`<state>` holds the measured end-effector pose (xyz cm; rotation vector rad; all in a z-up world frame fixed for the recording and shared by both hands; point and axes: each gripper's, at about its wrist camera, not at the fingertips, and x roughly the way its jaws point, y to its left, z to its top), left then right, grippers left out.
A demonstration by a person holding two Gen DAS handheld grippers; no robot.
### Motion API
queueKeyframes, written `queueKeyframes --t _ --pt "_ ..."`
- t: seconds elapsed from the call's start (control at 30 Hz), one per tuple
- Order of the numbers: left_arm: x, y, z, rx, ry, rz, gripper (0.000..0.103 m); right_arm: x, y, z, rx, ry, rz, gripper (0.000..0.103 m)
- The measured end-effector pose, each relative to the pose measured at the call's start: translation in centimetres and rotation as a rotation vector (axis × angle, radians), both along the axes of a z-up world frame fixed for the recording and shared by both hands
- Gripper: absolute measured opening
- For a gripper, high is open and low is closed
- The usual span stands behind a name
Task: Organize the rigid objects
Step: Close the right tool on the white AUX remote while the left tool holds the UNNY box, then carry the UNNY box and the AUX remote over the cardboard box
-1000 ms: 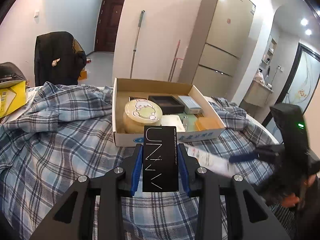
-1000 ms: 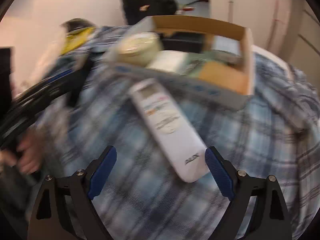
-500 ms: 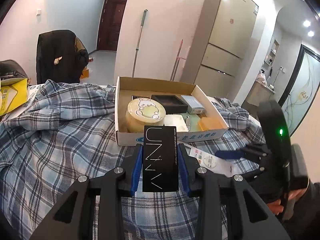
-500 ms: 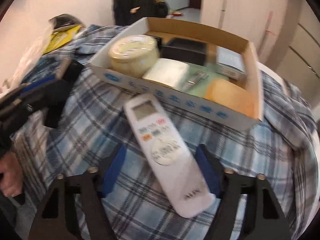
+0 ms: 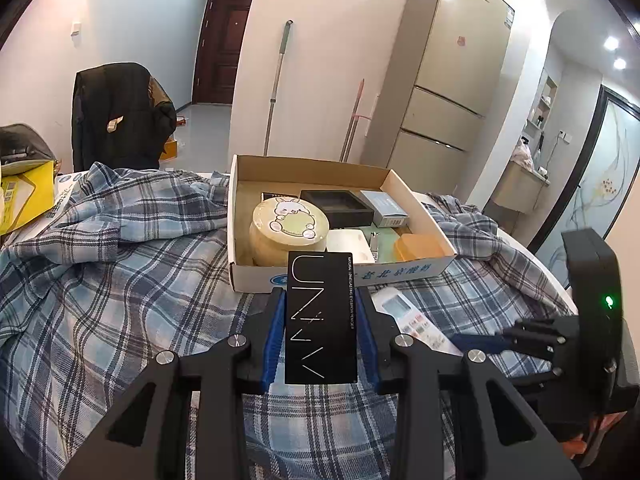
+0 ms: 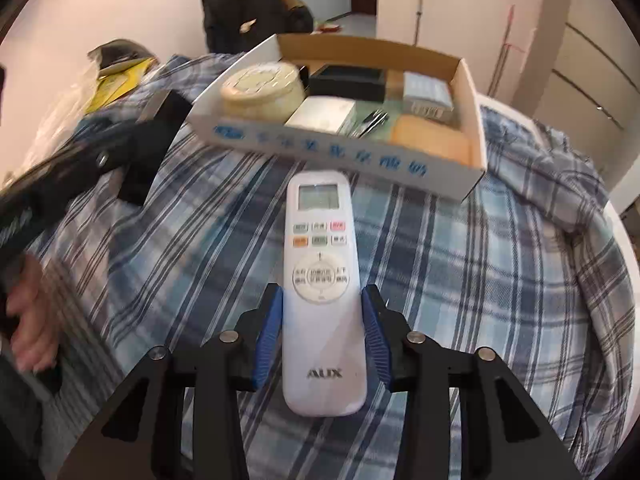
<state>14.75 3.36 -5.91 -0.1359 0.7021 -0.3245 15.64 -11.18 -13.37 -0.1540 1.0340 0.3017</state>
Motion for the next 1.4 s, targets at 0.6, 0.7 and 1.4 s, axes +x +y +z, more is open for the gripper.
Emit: queueKeyframes --t 0.6,0.7,1.4 --pt "0.0 -0.2 -0.1 0.016 0.015 -0.004 0.036 -1.4 2.0 1.2 -0.085 -0.113 -0.067 0.039" --pt "0.0 -0.2 -0.1 0.021 0.011 -0.005 0.036 -1.8 1.0 2.4 -0.035 -0.105 -0.096 0.039" --pt "2.6 -2.0 5.2 0.16 -0.094 0.016 0.036 8.5 -0.7 9.6 0.029 -0.226 -0.188 0.039"
